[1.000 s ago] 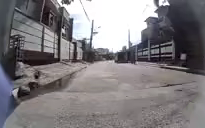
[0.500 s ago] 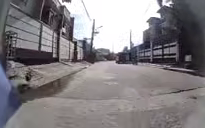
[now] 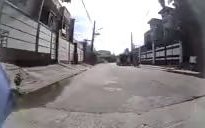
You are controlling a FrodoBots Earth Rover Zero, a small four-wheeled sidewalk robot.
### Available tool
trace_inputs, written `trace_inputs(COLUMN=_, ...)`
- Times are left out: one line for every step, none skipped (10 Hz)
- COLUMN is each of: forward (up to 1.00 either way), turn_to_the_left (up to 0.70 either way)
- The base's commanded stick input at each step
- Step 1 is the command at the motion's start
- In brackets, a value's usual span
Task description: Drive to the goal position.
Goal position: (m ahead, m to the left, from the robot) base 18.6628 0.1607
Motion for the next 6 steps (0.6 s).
trace_inputs(forward=0.0, turn_to_the_left=0.0)
trace_inputs(forward=0.0, turn_to_the_left=0.0)
trace_inputs(forward=0.0, turn_to_the_left=0.0)
trace_inputs(forward=0.0, turn_to_the_left=0.0)
trace_inputs(forward=0.0, turn_to_the_left=0.0)
trace_inputs(forward=0.0, turn_to_the_left=0.0)
